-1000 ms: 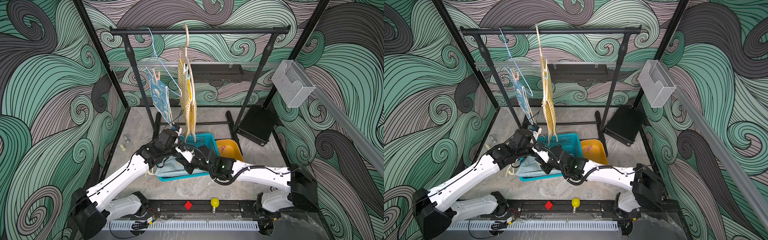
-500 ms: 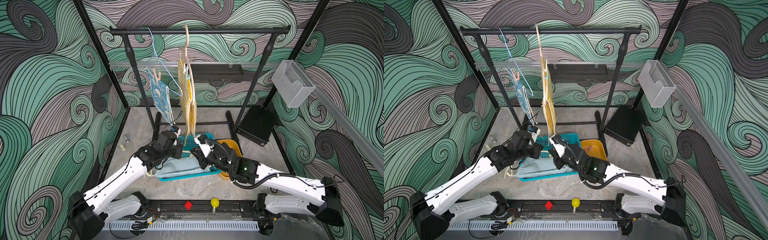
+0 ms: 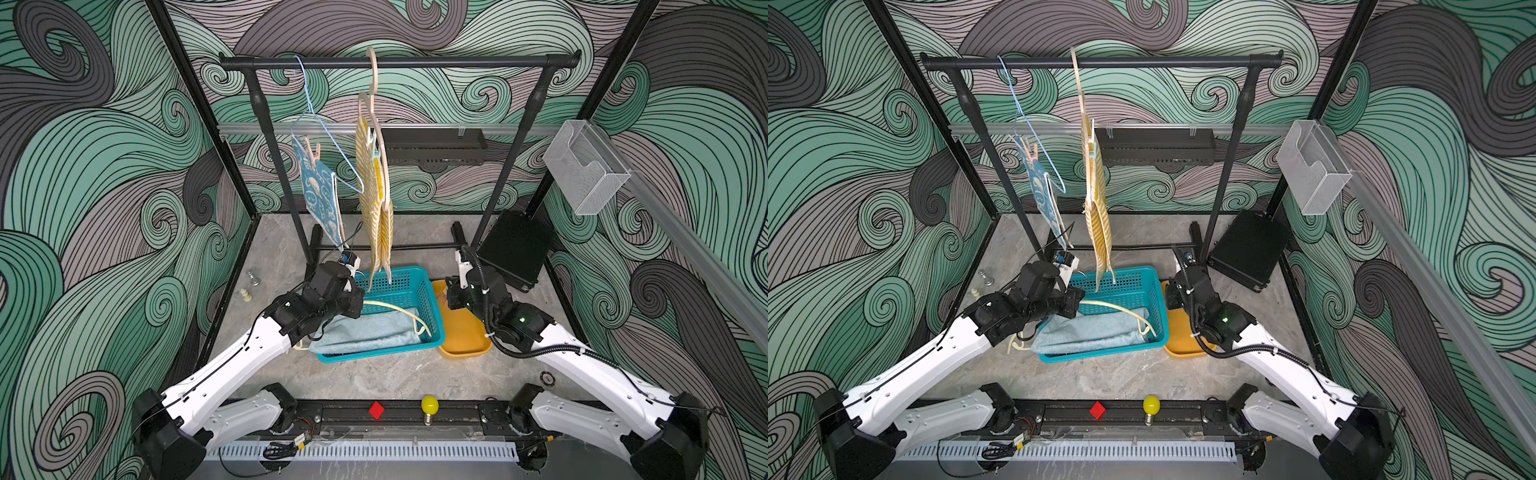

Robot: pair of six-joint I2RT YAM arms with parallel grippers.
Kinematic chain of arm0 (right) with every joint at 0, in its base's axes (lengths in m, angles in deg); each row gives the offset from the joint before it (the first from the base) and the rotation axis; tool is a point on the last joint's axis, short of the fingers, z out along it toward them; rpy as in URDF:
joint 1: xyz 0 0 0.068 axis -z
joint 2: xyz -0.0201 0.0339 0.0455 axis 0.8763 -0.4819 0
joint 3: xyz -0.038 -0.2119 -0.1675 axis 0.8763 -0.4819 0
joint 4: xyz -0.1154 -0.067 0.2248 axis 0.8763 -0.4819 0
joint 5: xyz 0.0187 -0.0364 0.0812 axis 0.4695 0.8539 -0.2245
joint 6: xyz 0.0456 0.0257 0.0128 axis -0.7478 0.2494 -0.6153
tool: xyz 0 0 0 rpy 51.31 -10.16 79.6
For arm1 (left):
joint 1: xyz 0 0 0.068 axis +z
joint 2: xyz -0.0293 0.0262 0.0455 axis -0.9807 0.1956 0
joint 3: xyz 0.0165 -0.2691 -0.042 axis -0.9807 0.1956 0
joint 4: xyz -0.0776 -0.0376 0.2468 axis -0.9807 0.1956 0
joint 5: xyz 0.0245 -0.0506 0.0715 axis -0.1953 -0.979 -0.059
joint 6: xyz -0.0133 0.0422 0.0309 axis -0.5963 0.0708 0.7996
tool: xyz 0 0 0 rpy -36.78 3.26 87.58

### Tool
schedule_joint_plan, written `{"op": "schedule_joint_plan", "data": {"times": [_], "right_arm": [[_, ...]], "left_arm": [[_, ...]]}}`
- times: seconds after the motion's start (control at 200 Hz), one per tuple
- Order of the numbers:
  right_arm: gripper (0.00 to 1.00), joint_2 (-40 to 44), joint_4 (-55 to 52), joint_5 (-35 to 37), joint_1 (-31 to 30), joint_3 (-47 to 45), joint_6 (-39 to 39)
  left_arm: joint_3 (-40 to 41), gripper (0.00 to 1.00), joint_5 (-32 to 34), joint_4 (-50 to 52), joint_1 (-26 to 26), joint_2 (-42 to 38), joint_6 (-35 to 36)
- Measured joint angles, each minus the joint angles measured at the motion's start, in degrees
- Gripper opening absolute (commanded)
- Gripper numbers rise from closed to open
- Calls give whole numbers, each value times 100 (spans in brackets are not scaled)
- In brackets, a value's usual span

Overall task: Remove the clothespins securing towels to the hanger
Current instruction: Place the clothespin in the storage box.

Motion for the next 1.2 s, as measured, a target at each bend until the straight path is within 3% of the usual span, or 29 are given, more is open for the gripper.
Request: {"op": "schedule_joint_plan", "data": {"times": [0.831, 0.941, 1.011, 1.201], "right_arm": [[0, -1987, 398, -258, 1255, -319, -452], [5, -2135, 518, -345, 1335, -319, -527], [16, -2199, 603, -400, 1373, -317, -551], [32, -2389, 789, -516, 1438, -262, -634]], "left_arm": [[0, 0, 136, 125, 0, 0, 17], [-2, 0, 151, 125, 0, 13, 20], [-4, 0, 164, 127, 0, 35, 20], [-7, 0, 223, 144, 0, 37, 22]]}}
